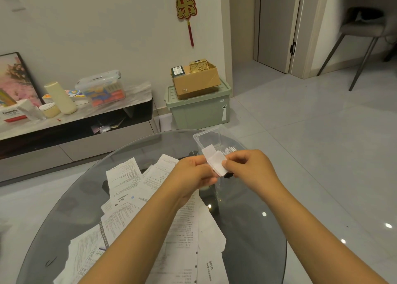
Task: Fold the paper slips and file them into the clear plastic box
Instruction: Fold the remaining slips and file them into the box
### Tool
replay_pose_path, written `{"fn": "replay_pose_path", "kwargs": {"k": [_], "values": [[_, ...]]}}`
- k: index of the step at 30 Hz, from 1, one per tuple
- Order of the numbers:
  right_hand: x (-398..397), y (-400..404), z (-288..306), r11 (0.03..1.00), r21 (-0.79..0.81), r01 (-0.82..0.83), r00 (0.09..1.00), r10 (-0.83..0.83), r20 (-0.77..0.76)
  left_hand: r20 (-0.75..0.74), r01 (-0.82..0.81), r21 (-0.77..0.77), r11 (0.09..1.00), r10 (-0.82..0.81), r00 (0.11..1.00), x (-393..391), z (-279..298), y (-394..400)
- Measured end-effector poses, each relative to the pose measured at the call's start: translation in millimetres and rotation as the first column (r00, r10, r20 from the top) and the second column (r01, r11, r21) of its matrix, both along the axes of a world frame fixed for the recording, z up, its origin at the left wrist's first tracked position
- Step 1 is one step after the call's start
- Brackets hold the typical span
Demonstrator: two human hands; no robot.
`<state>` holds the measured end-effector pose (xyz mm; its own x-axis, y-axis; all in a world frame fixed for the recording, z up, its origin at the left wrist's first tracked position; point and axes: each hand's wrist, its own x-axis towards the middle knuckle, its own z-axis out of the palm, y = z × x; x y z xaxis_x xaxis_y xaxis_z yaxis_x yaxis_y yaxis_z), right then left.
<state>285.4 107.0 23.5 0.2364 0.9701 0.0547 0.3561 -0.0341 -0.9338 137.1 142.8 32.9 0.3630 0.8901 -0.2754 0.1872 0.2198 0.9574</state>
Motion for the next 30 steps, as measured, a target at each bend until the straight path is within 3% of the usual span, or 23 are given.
{"fn": "replay_pose_path", "kwargs": {"k": [3, 8, 14, 17, 20, 22, 24, 30], "values": [[0, 1, -2, 1.000, 0.017, 0.005, 1.000, -0.005, -0.002, -0.041, -0.042, 0.016, 0.999, 0.042, 0.998, 2, -5, 2], [3, 3, -4, 0.998, -0.022, 0.063, 0.983, -0.066, -0.173, -0.094, -0.141, 0.131, 0.981, 0.154, 0.984, 11, -9, 3], [17, 8, 0, 0.997, -0.015, 0.079, 0.973, -0.080, -0.217, -0.238, -0.075, 0.325, 0.943, 0.159, 0.958, 26, -2, 11], [26, 17, -2, 0.964, 0.078, 0.253, 0.956, -0.237, -0.175, -0.240, 0.012, 0.449, 0.893, 0.108, 0.965, 35, 2, 22], [34, 24, -4, 0.891, 0.215, 0.400, 0.913, -0.409, -0.006, -0.510, 0.263, 0.578, 0.773, 0.090, 0.856, 42, -3, 40], [35, 27, -8, 0.873, 0.269, 0.406, 0.895, -0.439, 0.074, -0.724, 0.523, 0.553, 0.648, 0.064, 0.687, 44, -10, 48], [34, 31, -12, 0.871, 0.297, 0.392, 0.883, -0.447, 0.145, -0.820, 0.683, 0.496, 0.537, 0.030, 0.572, 46, -16, 55], [30, 39, -25, 0.884, 0.328, 0.334, 0.855, -0.430, 0.290, -0.860, 0.798, 0.461, 0.389, -0.028, 0.510, 46, -22, 69]]}}
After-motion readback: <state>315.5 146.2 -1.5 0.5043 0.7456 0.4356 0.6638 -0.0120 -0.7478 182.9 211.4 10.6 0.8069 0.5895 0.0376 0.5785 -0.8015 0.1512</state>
